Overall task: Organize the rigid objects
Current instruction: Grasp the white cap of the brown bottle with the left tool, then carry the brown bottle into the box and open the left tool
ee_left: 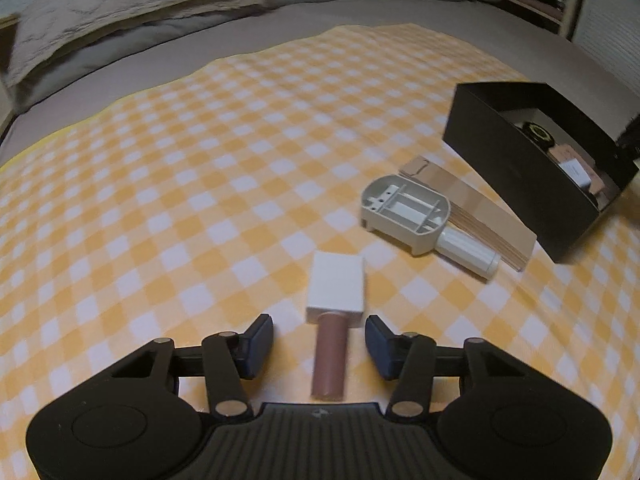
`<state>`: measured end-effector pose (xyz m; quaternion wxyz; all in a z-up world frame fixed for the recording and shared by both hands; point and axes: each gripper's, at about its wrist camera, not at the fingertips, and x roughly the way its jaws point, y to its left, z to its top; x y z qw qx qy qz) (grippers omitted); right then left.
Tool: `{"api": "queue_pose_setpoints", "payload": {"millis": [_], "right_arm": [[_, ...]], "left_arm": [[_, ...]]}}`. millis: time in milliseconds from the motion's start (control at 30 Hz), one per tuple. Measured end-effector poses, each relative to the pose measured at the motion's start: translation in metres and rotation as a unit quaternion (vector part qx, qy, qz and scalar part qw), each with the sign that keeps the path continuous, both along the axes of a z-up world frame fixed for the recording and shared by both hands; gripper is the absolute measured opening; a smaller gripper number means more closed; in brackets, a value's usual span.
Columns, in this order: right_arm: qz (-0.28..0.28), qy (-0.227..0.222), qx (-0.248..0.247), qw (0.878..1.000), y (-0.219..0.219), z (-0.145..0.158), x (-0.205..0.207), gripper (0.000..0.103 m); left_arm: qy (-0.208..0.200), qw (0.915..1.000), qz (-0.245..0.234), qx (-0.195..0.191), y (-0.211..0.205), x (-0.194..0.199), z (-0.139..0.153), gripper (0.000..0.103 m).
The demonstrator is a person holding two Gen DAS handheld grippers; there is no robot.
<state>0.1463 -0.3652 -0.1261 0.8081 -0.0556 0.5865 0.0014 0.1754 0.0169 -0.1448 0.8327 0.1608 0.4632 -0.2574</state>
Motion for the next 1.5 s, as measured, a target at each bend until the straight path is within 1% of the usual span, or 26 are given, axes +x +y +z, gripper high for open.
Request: {"api": "queue_pose_setpoints", "payload": {"millis": [67, 100, 133, 167, 300, 400, 567, 700, 800, 933, 1033, 1233, 1333, 1400, 1500], "right_arm": [[0.001, 0.0, -0.001, 1.0, 0.0, 0.0, 0.0, 0.008], [0.001, 0.0, -0.001, 1.0, 0.0, 0.0, 0.0, 0.008], [0.001, 0.0, -0.002, 1.0, 0.0, 0.0, 0.0, 0.008], [0.001, 0.0, -0.002, 1.0, 0.0, 0.0, 0.0, 0.008], [0.001, 0.0, 0.0, 1.0, 0.0, -0.001, 0.0, 0.007], [0.001, 0.0, -0.001, 1.0, 0.001, -0.001, 0.0, 0.007], [0.001, 0.0, -0.003, 1.0, 0.001, -0.001, 0.001, 0.007], [0.001, 0.0, -0.002, 1.0, 0.001, -0.001, 0.001, 0.007], [0.0, 0.0, -0.001, 1.0, 0.001, -0.001, 0.0, 0.007], [0.002, 0.0, -0.003, 1.0, 0.002, -0.001, 0.001, 0.008], [0.002, 0.001, -0.004, 1.0, 0.002, -0.002, 0.001, 0.008], [0.003, 0.001, -0.005, 1.0, 0.002, -0.002, 0.001, 0.008], [0.003, 0.001, -0.005, 1.0, 0.002, -0.003, 0.001, 0.008], [0.003, 0.001, -0.005, 1.0, 0.002, -0.003, 0.001, 0.008], [0.005, 0.001, -0.007, 1.0, 0.003, -0.004, 0.001, 0.008]], "left_arm": [[-0.003, 1.0, -0.006, -0.001, -0.004, 0.002, -0.002, 0.05], [-0.003, 1.0, -0.004, -0.002, -0.005, 0.003, -0.002, 0.048], [-0.005, 1.0, 0.0, -0.003, -0.006, 0.004, -0.003, 0.038], [-0.005, 1.0, 0.0, -0.003, -0.007, 0.004, -0.002, 0.033], [-0.001, 1.0, -0.006, -0.003, -0.013, 0.006, -0.002, 0.033], [-0.002, 0.9999, 0.003, -0.016, -0.012, 0.005, 0.004, 0.033], [-0.011, 0.9973, 0.035, -0.064, -0.011, 0.003, 0.025, 0.032], [0.003, 0.9925, 0.07, -0.1, -0.018, 0.004, 0.039, 0.032], [0.016, 0.9892, 0.084, -0.119, -0.031, 0.004, 0.047, 0.032], [0.016, 0.9881, 0.077, -0.132, -0.052, -0.001, 0.058, 0.032], [0.017, 0.9861, 0.07, -0.15, -0.068, -0.005, 0.067, 0.032], [0.044, 0.9795, 0.046, -0.191, -0.106, -0.013, 0.081, 0.032], [0.058, 0.9795, 0.03, -0.191, -0.13, -0.019, 0.082, 0.032], [0.064, 0.982, 0.019, -0.177, -0.147, -0.021, 0.079, 0.032], [0.049, 0.9866, 0.015, -0.155, -0.165, -0.022, 0.079, 0.032]]}}
